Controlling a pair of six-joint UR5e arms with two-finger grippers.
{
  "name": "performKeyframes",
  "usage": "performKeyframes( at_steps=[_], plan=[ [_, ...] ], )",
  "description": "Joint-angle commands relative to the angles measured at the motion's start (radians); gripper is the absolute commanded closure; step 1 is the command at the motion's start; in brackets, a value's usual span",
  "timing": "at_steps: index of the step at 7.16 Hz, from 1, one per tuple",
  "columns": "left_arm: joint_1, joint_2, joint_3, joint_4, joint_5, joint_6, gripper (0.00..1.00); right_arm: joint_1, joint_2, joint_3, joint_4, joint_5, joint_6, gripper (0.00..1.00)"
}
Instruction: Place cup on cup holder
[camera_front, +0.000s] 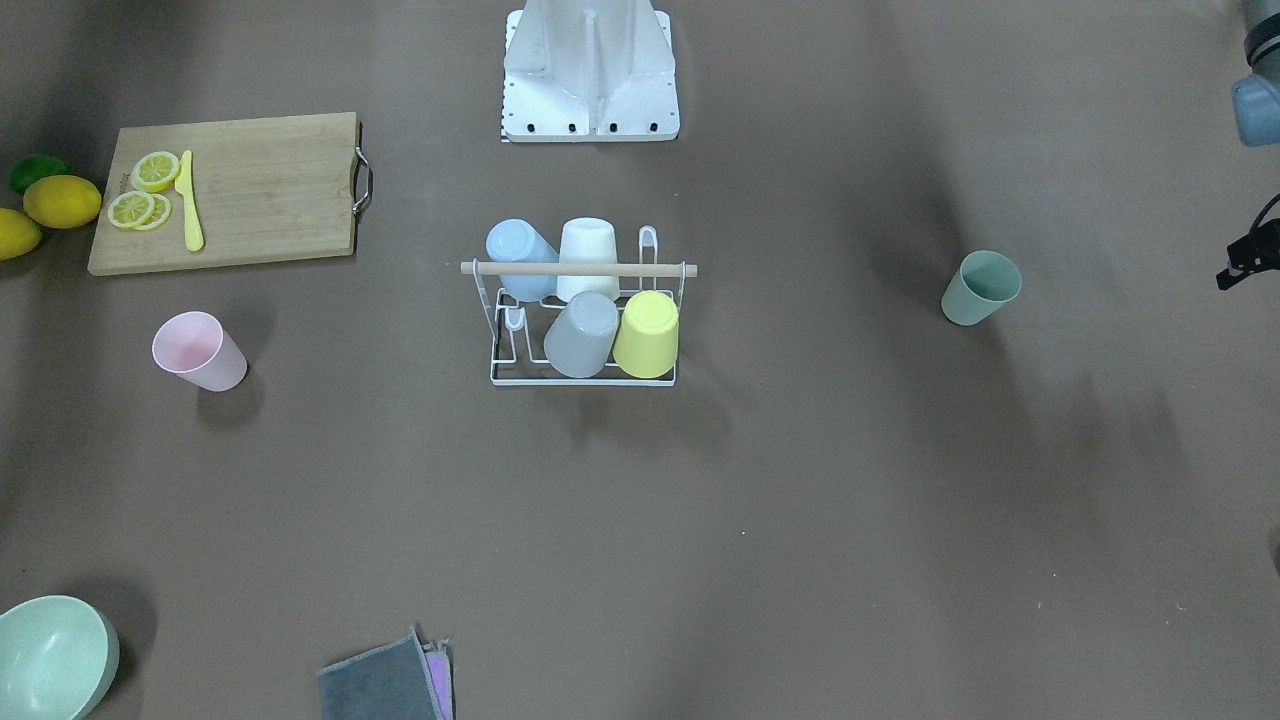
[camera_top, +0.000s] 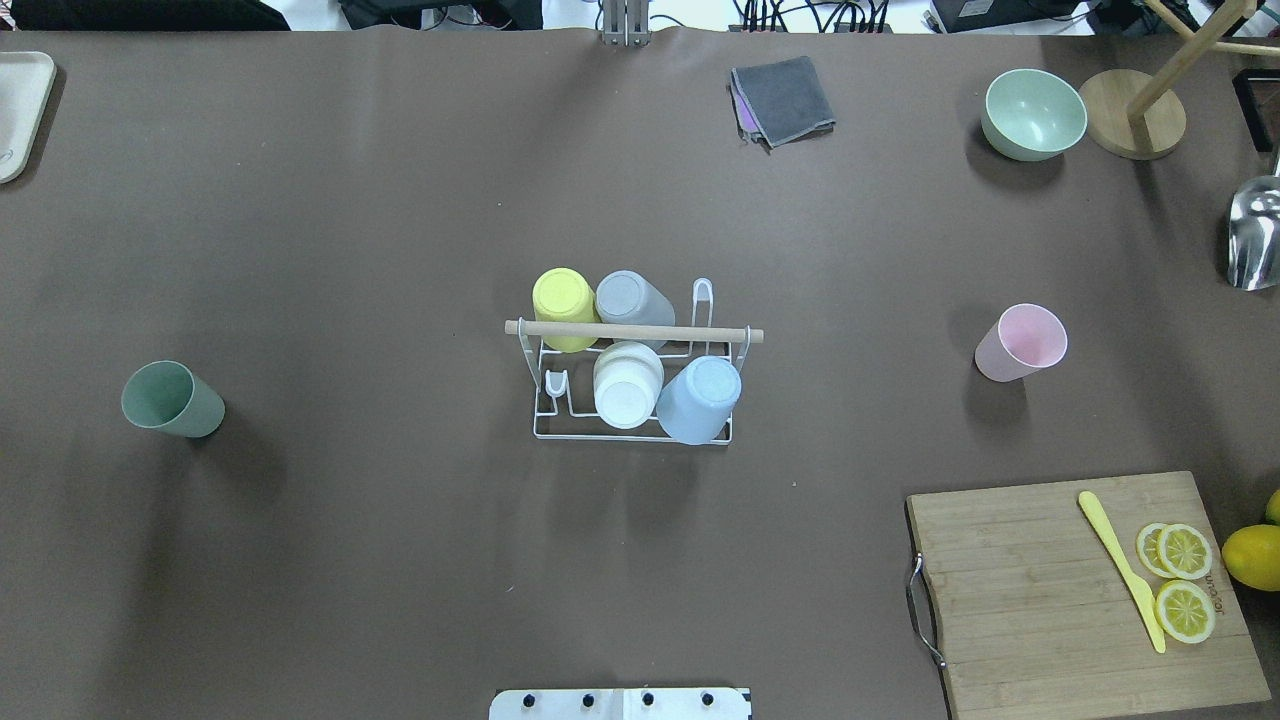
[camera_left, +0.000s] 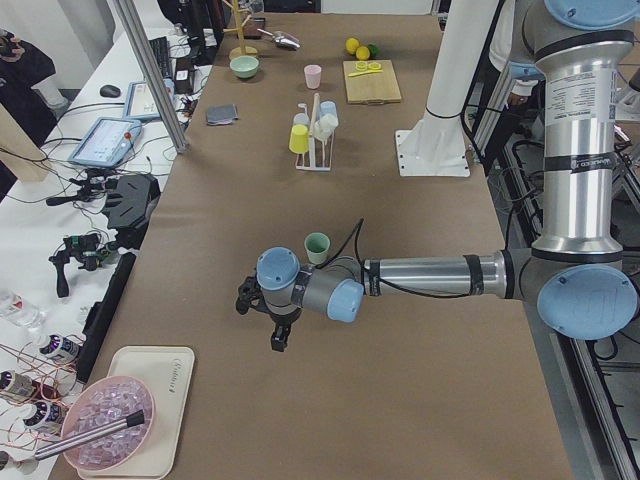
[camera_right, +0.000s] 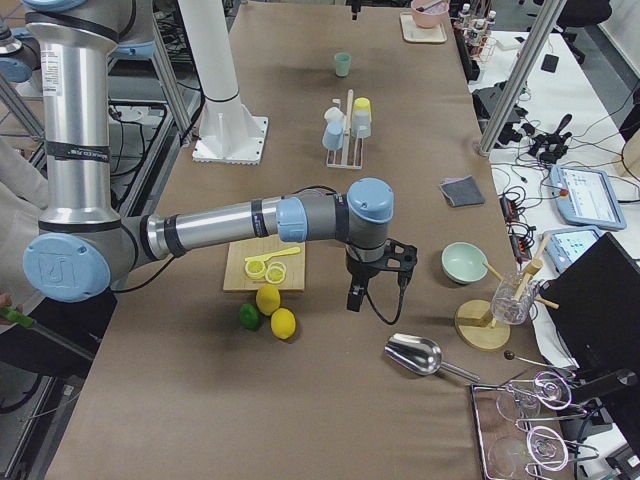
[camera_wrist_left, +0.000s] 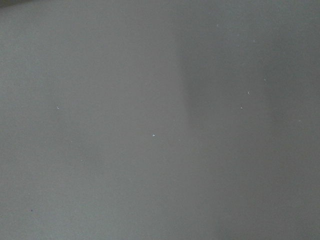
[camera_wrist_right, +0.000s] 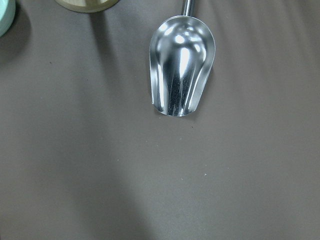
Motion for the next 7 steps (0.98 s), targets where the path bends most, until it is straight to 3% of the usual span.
performKeyframes(
  at_steps=[1, 4, 7],
  plan=[
    [0.000, 0.005, 0.000, 0.000, -0.001, 0.000, 0.02, -0.002, 0.005, -0.006, -0.009, 0.008, -0.002, 0.00],
    [0.000, -0.004, 0.004, -0.003, 0.007, 0.006, 0.03, -0.087, 0.031, -0.032, -0.015, 0.016, 0.000, 0.00],
    [0.000, -0.032, -0.006, -0.001, 0.005, -0.011, 0.03, -0.202, 0.363, -0.224, -0.249, 0.036, 0.000, 0.00]
  ],
)
